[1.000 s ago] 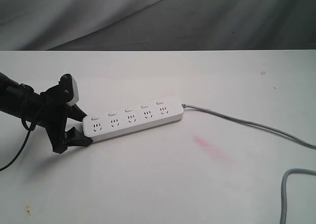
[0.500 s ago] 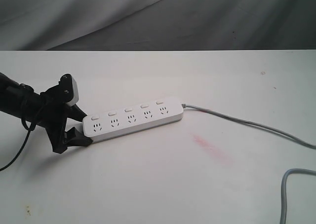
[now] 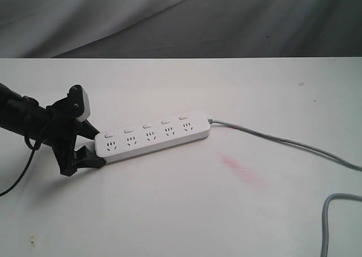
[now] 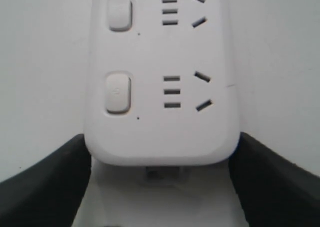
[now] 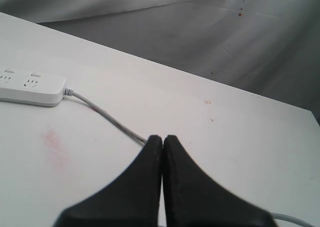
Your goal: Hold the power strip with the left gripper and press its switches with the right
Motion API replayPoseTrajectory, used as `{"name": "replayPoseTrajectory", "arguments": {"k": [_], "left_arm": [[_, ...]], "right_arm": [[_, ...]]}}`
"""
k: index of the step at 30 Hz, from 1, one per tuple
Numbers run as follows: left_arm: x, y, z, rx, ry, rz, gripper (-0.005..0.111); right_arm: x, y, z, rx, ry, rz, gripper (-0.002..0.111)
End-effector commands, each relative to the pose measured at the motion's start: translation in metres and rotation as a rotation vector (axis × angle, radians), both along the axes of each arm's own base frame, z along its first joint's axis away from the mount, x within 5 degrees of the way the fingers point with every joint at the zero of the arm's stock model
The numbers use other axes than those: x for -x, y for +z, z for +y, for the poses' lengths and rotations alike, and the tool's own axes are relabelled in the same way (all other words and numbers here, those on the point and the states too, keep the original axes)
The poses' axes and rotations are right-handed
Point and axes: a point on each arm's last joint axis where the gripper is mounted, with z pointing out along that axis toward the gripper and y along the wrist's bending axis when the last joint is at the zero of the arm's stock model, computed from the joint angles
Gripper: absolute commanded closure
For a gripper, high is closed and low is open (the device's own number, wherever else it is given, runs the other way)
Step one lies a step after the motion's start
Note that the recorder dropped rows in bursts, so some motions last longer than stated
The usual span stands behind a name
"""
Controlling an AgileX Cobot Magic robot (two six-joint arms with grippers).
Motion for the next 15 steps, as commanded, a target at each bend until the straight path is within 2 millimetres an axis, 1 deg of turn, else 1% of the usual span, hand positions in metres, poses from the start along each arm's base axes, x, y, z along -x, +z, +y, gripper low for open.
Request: {"name": "replayPoseTrajectory", "arguments": {"k": [1, 11, 15], "left_arm": [[-0.0002, 0.0003, 0.0006, -0.032, -0.023, -0.013, 0.047], [-0.0002, 0.0003, 0.0006, -0.032, -0.023, -0.013, 0.047], [-0.0002, 0.0003, 0.0006, -0.032, -0.023, -0.013, 0.047]], "right_arm": [[0.0003, -0.0005, -0.0006, 0.008, -0.007, -0.003, 0.108], [0.0003, -0.0005, -0.0006, 0.008, -0.007, -0.003, 0.108], [0.0005, -0.0017, 0.0005, -0.057, -0.008, 0.012, 0.108]]}}
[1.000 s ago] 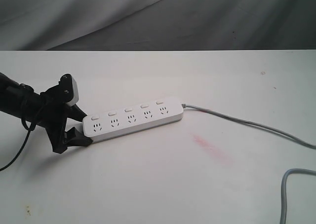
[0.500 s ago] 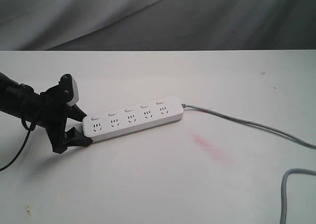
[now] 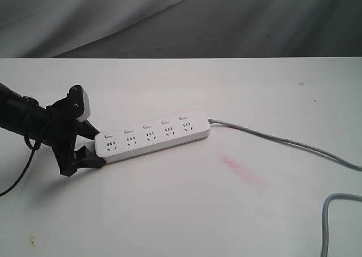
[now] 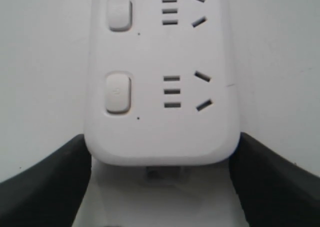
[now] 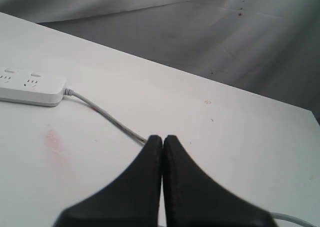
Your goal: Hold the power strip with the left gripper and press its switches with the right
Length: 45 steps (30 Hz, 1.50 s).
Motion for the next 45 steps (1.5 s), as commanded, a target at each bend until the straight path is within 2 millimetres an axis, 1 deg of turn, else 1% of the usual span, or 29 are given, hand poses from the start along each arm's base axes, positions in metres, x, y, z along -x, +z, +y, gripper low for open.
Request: {"name": "replayPoseTrajectory", "arguments": {"k": [1, 3, 5, 8, 11, 12, 14, 15, 18, 20, 21, 22, 23, 25, 27, 28, 29, 31, 33, 34, 36, 38, 40, 41, 42, 45], "left_arm": [[0.000, 0.000, 0.001, -0.030, -0.021, -0.014, 0.047], [0.000, 0.000, 0.001, -0.030, -0.021, -0.014, 0.047], [0.000, 0.000, 0.001, -0.030, -0.021, -0.014, 0.047], [0.000, 0.000, 0.001, -0.030, -0.021, -0.014, 0.047], [0.000, 0.000, 0.001, -0.030, -0.021, -0.014, 0.047], [0.000, 0.000, 0.001, -0.030, -0.021, -0.014, 0.047], [0.000, 0.000, 0.001, -0.030, -0.021, -0.014, 0.047], [0.000, 0.000, 0.001, -0.030, -0.021, -0.014, 0.047], [0.000, 0.000, 0.001, -0.030, -0.021, -0.014, 0.047], [0.000, 0.000, 0.001, -0.030, -0.021, -0.014, 0.047], [0.000, 0.000, 0.001, -0.030, -0.021, -0.014, 0.047], [0.000, 0.000, 0.001, -0.030, -0.021, -0.014, 0.047], [0.000, 0.000, 0.001, -0.030, -0.021, -0.014, 0.047], [0.000, 0.000, 0.001, -0.030, -0.021, -0.014, 0.047], [0.000, 0.000, 0.001, -0.030, -0.021, -0.014, 0.047], [0.000, 0.000, 0.001, -0.030, -0.021, -0.014, 0.047], [0.000, 0.000, 0.001, -0.030, -0.021, -0.014, 0.047], [0.000, 0.000, 0.001, -0.030, -0.021, -0.014, 0.047], [0.000, 0.000, 0.001, -0.030, -0.021, -0.014, 0.047], [0.000, 0.000, 0.001, -0.030, -0.021, -0.014, 0.047], [0.000, 0.000, 0.001, -0.030, -0.021, -0.014, 0.047], [0.000, 0.000, 0.001, -0.030, -0.021, -0.014, 0.047], [0.000, 0.000, 0.001, -0.030, -0.021, -0.014, 0.047], [0.000, 0.000, 0.001, -0.030, -0.021, -0.014, 0.047], [0.000, 0.000, 0.001, -0.030, -0.021, -0.014, 0.047], [0.000, 0.000, 0.001, -0.030, -0.021, -0.014, 0.047]], "right_arm": [[0.001, -0.001, 0.001, -0.074, -0.006, 0.029, 0.108], [0.003, 0.010, 0.002, -0.078, 0.005, 0.054, 0.108], [0.006, 0.026, 0.004, -0.077, 0.019, 0.085, 0.108], [0.011, 0.058, 0.005, -0.063, 0.035, 0.119, 0.108], [0.008, 0.092, 0.006, -0.060, 0.046, 0.164, 0.108], [0.005, 0.102, 0.006, -0.060, 0.052, 0.204, 0.108], [-0.003, 0.116, 0.008, -0.064, 0.065, 0.297, 0.108], [-0.010, 0.124, 0.008, -0.063, 0.066, 0.330, 0.108], [-0.041, 0.143, 0.010, -0.092, 0.076, 0.391, 0.108], [-0.060, 0.151, 0.013, -0.125, 0.096, 0.450, 0.108], [-0.079, 0.152, 0.019, -0.133, 0.136, 0.534, 0.108], [-0.089, 0.153, 0.025, -0.145, 0.162, 0.564, 0.108], [-0.106, 0.153, 0.041, -0.192, 0.243, 0.613, 0.108], [-0.120, 0.152, 0.060, -0.188, 0.355, 0.649, 0.108], [-0.136, 0.150, 0.077, -0.100, 0.500, 0.666, 0.108], [-0.155, 0.147, 0.090, -0.023, 0.608, 0.692, 0.108], [-0.165, 0.145, 0.096, -0.010, 0.641, 0.715, 0.108], [-0.204, 0.137, 0.108, 0.042, 0.700, 0.737, 0.108], [-0.236, 0.132, 0.122, 0.025, 0.783, 0.691, 0.108], [-0.244, 0.132, 0.128, 0.025, 0.834, 0.665, 0.108], [-0.263, 0.125, 0.142, 0.092, 0.946, 0.605, 0.108], [-0.274, 0.115, 0.154, 0.154, 1.011, 0.587, 0.108], [-0.285, 0.104, 0.169, 0.254, 1.097, 0.543, 0.108], [-0.294, 0.098, 0.175, 0.274, 1.118, 0.533, 0.108], [-0.306, 0.096, 0.180, 0.272, 1.125, 0.525, 0.108], [-0.327, 0.085, 0.190, 0.264, 1.177, 0.552, 0.108]]}}
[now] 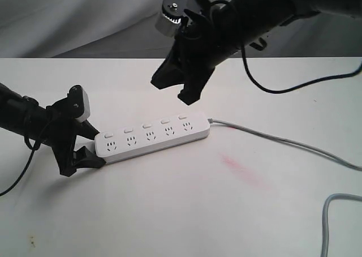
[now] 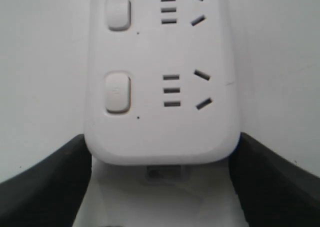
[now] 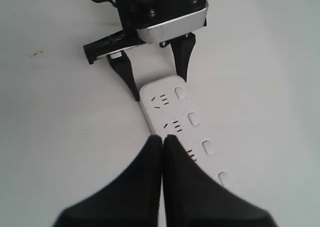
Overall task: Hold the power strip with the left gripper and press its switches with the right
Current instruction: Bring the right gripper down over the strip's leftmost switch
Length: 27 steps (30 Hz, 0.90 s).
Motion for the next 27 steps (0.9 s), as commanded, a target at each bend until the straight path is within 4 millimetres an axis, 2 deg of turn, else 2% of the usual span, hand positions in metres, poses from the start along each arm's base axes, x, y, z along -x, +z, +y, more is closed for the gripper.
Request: {"name": "replayPoseTrajectory", "arguments": {"k": [1, 3, 9, 13, 16, 18, 21, 25, 27], "left_arm": [[0.000, 0.000, 0.000, -0.028, -0.018, -0.013, 0.047], [0.000, 0.000, 0.000, -0.028, -0.018, -0.013, 0.047], [0.000, 0.000, 0.000, -0.028, -0.018, -0.013, 0.047], [0.000, 0.000, 0.000, -0.028, -0.018, -0.013, 0.047], [0.000, 0.000, 0.000, -0.028, -0.018, -0.013, 0.047], [0.000, 0.000, 0.000, -0.028, -0.018, -0.013, 0.047], [0.000, 0.000, 0.000, -0.028, -0.018, -0.013, 0.047], [0.000, 0.000, 0.000, -0.028, -0.018, -0.013, 0.047], [0.000, 0.000, 0.000, -0.028, -0.018, -0.013, 0.047]], "right_arm": [[-0.034, -0.019, 0.016, -0.001, 0.083, 0.035, 0.108], [-0.048, -0.032, 0.032, 0.010, 0.128, 0.013, 0.108], [-0.066, -0.064, 0.072, 0.030, 0.197, -0.021, 0.108], [-0.077, -0.086, 0.080, 0.033, 0.157, -0.042, 0.108], [-0.080, -0.095, 0.085, 0.035, 0.131, -0.063, 0.107], [-0.081, -0.099, 0.088, 0.030, 0.123, -0.071, 0.102], [-0.084, -0.109, 0.088, 0.038, 0.119, -0.083, 0.085], [-0.087, -0.108, 0.090, 0.040, 0.136, -0.139, 0.063], [-0.088, -0.107, 0.091, 0.038, 0.118, -0.160, 0.058]]}}
